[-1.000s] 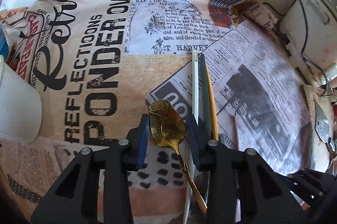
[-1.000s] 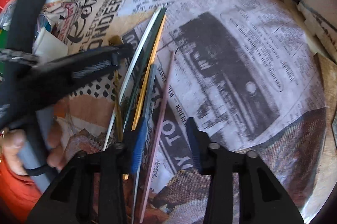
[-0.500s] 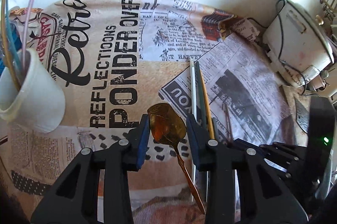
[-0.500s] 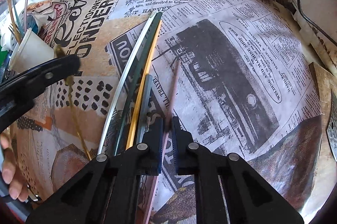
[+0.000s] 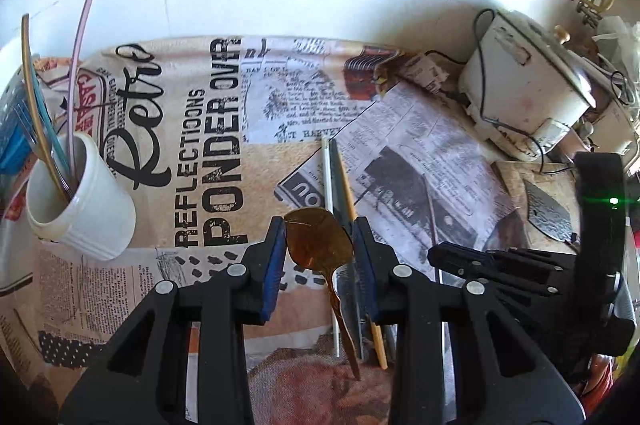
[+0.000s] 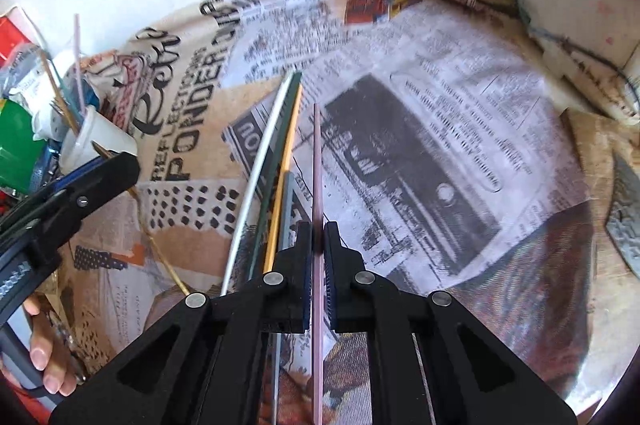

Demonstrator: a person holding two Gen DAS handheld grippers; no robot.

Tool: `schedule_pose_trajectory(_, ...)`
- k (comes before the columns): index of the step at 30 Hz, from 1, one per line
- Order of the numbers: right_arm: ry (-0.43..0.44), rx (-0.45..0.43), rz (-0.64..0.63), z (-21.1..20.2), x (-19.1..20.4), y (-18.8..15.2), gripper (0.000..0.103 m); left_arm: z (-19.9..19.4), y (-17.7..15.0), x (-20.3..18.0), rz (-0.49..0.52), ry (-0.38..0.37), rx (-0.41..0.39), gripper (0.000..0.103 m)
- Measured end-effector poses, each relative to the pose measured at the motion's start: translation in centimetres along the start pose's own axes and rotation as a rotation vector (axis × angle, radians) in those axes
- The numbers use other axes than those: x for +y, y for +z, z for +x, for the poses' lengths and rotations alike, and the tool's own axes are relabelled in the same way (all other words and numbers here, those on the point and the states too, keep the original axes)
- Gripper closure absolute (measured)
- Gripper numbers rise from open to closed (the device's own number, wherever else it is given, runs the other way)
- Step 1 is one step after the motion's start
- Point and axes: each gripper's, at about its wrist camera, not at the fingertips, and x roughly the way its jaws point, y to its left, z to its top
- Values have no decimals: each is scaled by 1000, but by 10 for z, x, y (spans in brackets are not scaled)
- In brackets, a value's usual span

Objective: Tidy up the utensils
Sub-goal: 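Lift the gold spoon and pink stick and carry them over the white cup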

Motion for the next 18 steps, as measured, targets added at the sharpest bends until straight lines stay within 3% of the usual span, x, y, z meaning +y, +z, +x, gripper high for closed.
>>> schedule_pose_trajectory(8,-21,-112,-34,-48,15,-5,98,-28,4,-15,38,-15,-58,71)
schedule_pose_trajectory(18,-13,-184,-49,-83,29,-10,98,-59,7,-24,73,-26,-122,72)
